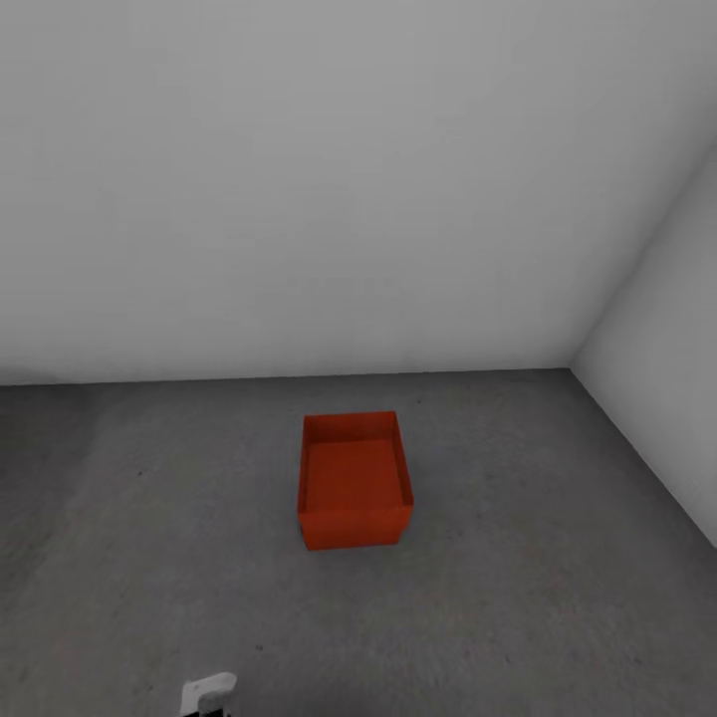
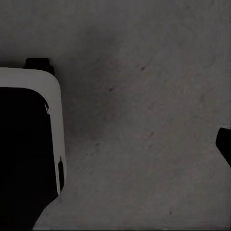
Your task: Move the two storage containers from the living room to the garage. In the garage, place one container on the floor and stack the other container on top of it (either order is fine).
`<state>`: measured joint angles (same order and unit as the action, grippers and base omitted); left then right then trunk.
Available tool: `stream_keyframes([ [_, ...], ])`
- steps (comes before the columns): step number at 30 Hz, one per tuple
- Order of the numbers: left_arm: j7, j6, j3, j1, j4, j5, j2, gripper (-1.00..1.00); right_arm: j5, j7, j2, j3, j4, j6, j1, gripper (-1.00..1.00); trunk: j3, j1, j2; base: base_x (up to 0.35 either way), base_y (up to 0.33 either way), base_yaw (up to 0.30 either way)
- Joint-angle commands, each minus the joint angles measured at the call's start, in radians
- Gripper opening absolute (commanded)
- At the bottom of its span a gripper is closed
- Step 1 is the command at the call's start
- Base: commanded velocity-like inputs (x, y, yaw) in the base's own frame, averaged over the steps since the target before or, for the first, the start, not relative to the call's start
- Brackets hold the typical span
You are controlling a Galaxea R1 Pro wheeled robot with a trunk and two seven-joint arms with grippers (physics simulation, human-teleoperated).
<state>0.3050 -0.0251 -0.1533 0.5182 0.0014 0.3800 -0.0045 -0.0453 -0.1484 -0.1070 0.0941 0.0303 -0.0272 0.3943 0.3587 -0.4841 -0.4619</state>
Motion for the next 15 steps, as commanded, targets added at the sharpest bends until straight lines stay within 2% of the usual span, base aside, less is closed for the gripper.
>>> stream_keyframes([
  [1,0.003,-0.002,-0.009,-0.004,0.000,0.006,0.000,1.00,-0.005,-0.001,0.002,0.009,0.003,-0.003,-0.003,1.00,-0.002,0.003,0.006,0.000,0.000,0.000],
  [5,-0.001,-0.001,-0.009,-0.037,0.000,0.007,0.001,1.00,-0.005,0.003,0.025,0.009,0.003,-0.003,-0.030,1.00,-0.015,0.019,0.034,0.000,0.000,0.000],
  [9,-0.005,0.000,-0.009,-0.061,0.000,0.007,0.001,1.00,-0.005,0.006,0.038,0.009,0.003,-0.010,-0.060,1.00,-0.027,0.034,0.062,0.000,0.000,0.000],
  [15,-0.008,0.002,-0.009,-0.106,0.000,0.006,0.001,1.00,-0.006,0.010,0.048,0.009,0.003,-0.009,-0.071,1.00,-0.027,0.034,0.062,0.000,0.000,0.000],
])
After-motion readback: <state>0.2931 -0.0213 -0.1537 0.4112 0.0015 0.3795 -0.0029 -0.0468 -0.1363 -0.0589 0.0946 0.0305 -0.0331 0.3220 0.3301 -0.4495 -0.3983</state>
